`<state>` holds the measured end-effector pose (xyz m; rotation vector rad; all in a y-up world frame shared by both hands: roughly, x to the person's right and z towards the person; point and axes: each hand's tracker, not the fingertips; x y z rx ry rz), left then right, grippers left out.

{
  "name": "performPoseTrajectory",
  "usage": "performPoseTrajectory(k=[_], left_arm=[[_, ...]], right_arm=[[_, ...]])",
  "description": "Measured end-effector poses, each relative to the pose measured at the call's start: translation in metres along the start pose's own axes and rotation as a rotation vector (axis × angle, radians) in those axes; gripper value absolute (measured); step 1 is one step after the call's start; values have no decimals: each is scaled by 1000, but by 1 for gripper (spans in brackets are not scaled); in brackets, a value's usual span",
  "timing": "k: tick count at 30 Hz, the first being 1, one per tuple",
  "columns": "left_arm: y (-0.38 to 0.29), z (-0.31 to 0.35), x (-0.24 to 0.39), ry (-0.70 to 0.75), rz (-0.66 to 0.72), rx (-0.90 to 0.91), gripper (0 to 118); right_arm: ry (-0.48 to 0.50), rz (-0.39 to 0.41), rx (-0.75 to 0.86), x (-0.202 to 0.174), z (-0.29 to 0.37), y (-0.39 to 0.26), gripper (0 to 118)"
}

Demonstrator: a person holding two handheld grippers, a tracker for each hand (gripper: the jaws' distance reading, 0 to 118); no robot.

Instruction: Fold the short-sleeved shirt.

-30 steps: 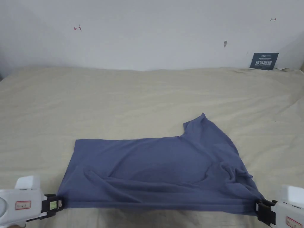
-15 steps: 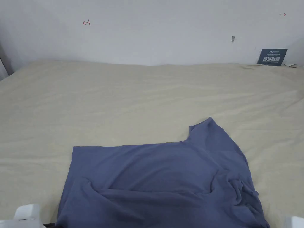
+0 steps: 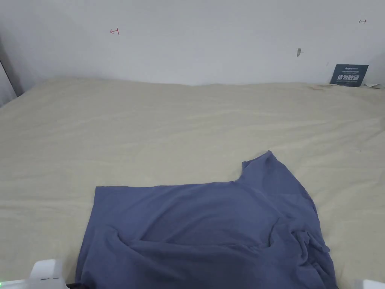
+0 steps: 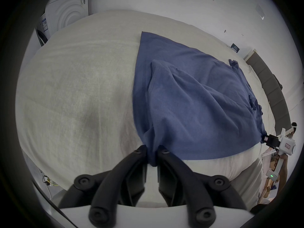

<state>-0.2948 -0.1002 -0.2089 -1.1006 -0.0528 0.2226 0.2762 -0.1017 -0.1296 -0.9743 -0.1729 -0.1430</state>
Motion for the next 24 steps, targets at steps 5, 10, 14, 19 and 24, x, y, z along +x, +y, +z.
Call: performPoseTrajectory(k=[5, 10, 14, 19, 24], left_arm=[[8, 18, 16, 39, -23, 102, 118], [36, 51, 38, 42, -57, 281, 118], [57, 78, 61, 35, -91, 452, 118], [69, 95, 87, 75, -165, 640, 96], [71, 95, 105, 47, -210, 761, 48]], right_arm=[[20, -5, 89, -4, 26, 20, 100], [55, 7, 284, -21, 63, 55, 102], [58, 54, 466, -41, 87, 80, 102], [28, 88, 633, -66, 103, 97, 93], [18, 83, 716, -81, 101, 102, 38]])
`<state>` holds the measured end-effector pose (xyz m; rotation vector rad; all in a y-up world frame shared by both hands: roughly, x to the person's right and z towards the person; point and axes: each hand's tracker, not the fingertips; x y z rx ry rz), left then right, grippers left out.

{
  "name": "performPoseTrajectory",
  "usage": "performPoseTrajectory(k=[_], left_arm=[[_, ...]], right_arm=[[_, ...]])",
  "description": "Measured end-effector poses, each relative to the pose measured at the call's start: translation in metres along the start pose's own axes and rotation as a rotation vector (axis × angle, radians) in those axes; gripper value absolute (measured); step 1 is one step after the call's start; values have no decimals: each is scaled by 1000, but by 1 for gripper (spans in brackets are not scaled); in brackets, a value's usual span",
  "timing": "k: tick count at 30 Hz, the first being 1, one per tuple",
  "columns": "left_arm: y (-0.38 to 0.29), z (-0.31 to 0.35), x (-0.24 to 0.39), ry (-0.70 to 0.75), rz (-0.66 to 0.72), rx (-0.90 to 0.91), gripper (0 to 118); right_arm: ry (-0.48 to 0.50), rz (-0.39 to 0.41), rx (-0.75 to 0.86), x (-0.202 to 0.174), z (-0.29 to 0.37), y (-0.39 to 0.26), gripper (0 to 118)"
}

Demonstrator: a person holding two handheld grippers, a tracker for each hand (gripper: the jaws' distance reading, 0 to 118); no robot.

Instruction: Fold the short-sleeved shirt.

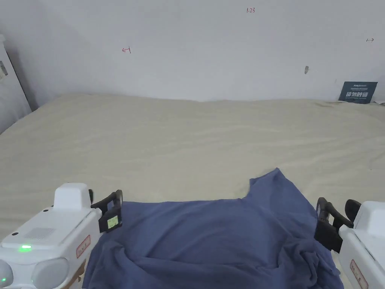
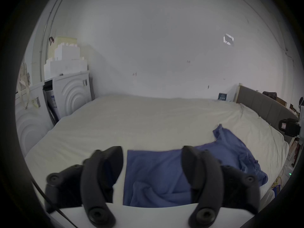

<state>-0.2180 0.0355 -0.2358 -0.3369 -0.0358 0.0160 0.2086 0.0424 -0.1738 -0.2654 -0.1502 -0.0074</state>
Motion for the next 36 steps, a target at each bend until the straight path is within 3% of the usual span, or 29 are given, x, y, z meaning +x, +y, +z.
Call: performPoseTrajectory(k=[3, 5, 12, 22, 35, 36], left_arm=[[-5, -6, 8, 21, -45, 9, 10], [-7, -13, 9, 10, -46, -14, 0], [-13, -32, 0, 5, 5, -82, 0], [6, -118, -36, -4, 31, -222, 0], [-12, -246, -75, -10, 160, -585, 0], [-13, -251, -76, -2, 164, -600, 10]], right_arm=[[-21, 19, 30, -6, -4, -3, 2], [-27, 22, 46, -6, -7, -5, 0], [-38, 40, 51, -8, -21, -5, 0], [-40, 54, 16, -12, -63, 1, 0], [-26, 69, -46, -22, -117, -8, 0], [-24, 70, -52, -22, -119, -10, 0]])
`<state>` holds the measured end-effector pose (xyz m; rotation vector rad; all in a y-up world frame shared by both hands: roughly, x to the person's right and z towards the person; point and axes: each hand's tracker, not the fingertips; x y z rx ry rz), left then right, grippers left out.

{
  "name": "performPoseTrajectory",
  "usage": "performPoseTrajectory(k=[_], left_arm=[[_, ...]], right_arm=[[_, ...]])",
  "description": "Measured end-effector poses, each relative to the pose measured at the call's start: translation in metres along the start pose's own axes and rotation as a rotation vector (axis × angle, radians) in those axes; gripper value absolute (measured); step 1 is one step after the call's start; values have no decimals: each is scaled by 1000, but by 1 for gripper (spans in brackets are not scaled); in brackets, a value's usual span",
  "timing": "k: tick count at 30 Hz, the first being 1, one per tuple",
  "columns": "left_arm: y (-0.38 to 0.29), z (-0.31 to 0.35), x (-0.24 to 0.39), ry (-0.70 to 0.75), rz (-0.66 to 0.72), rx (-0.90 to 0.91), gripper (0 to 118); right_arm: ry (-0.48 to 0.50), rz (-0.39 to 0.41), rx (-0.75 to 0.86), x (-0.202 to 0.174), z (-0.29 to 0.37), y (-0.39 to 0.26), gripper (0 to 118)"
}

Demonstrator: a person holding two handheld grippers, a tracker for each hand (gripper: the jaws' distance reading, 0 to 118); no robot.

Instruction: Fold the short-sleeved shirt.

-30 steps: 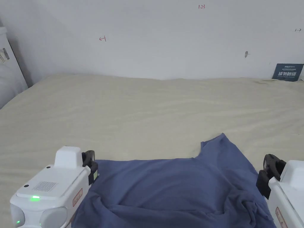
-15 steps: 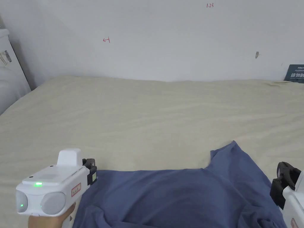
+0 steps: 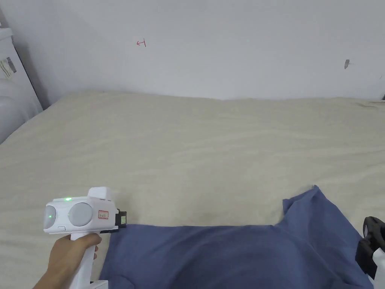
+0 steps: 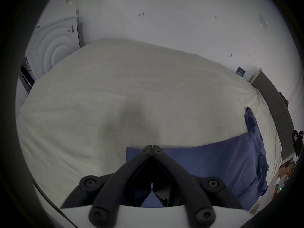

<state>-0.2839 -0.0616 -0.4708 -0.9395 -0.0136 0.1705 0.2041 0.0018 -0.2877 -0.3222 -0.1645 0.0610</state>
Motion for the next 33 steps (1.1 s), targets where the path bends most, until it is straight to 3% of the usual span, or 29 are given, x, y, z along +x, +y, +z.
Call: performPoseTrajectory(k=[2, 3, 5, 6, 12, 14, 16, 19, 21, 26, 33], left_arm=[[2, -7, -4, 17, 21, -20, 43], [3, -10, -4, 21, 24, -28, 70], [4, -18, -6, 27, 14, -45, 93], [4, -21, -5, 34, 6, -50, 97], [3, -36, 1, 77, -37, -105, 96], [2, -37, 2, 69, -42, -105, 84], [2, -38, 7, 71, -50, -107, 46], [2, -41, 8, 82, -106, -118, 29], [2, -38, 10, 94, -110, -111, 1], [3, -15, 10, 35, -104, -58, 0], [-7, 17, 5, -19, -122, 26, 0]], right_arm=[[7, 2, -13, -1, -4, -2, 0], [9, 4, -17, -2, -5, -3, 0], [12, 7, -26, -3, -8, -5, 0], [13, 8, -29, -3, -9, -5, 0], [13, 5, -39, -2, -12, -7, 0], [14, 9, -42, -2, -13, -7, 0], [18, 16, -47, -1, -14, -8, 0], [22, 13, -58, 2, -21, -6, 0], [31, 0, -67, 5, -29, -2, 0], [90, -63, -135, 16, -80, 18, 0], [125, -76, -297, 26, -179, 34, 0]])
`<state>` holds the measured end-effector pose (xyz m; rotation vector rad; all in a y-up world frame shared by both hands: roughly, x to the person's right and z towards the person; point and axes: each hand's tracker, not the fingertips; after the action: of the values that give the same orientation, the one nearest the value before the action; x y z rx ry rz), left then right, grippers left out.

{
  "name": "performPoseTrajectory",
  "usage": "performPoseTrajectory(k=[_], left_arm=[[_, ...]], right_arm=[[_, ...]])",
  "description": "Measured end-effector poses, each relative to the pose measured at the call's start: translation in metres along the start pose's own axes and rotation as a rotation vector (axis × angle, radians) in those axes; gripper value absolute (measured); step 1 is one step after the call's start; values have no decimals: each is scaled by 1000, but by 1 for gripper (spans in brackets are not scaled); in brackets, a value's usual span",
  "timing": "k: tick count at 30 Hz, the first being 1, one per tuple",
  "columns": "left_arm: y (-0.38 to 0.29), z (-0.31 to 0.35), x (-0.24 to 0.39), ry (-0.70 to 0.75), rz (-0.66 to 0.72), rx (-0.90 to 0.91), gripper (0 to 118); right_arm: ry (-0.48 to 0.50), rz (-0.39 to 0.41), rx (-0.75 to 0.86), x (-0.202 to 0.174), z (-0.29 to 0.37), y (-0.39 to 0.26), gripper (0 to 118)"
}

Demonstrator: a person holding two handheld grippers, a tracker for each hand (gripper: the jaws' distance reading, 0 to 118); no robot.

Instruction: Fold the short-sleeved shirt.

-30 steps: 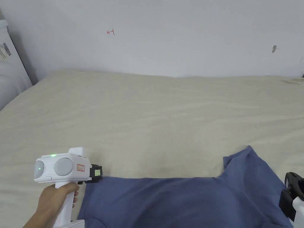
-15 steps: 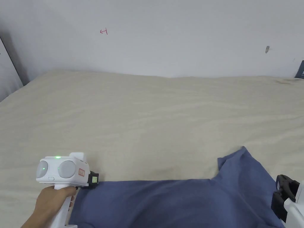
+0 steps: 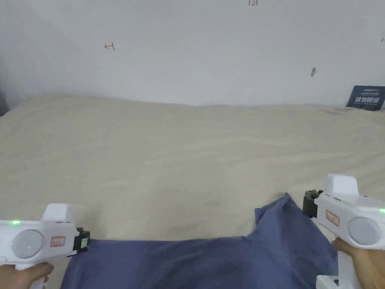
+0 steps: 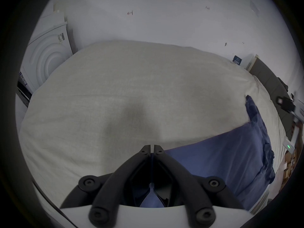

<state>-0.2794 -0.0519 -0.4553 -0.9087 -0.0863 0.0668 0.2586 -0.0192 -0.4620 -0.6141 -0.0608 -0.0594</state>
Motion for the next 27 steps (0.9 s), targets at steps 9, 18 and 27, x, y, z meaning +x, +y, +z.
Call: performPoseTrajectory(k=[9, 18, 27], left_arm=[[-4, 24, 2, -37, -21, 42, 0], [-5, 22, 0, -35, -17, 38, 0], [-8, 21, 2, -28, -14, 31, 0]], right_arm=[[-37, -124, -240, 25, -73, -12, 28], [-76, -105, -333, 33, -77, -32, 95], [-79, -9, -378, 23, -76, -40, 3]])
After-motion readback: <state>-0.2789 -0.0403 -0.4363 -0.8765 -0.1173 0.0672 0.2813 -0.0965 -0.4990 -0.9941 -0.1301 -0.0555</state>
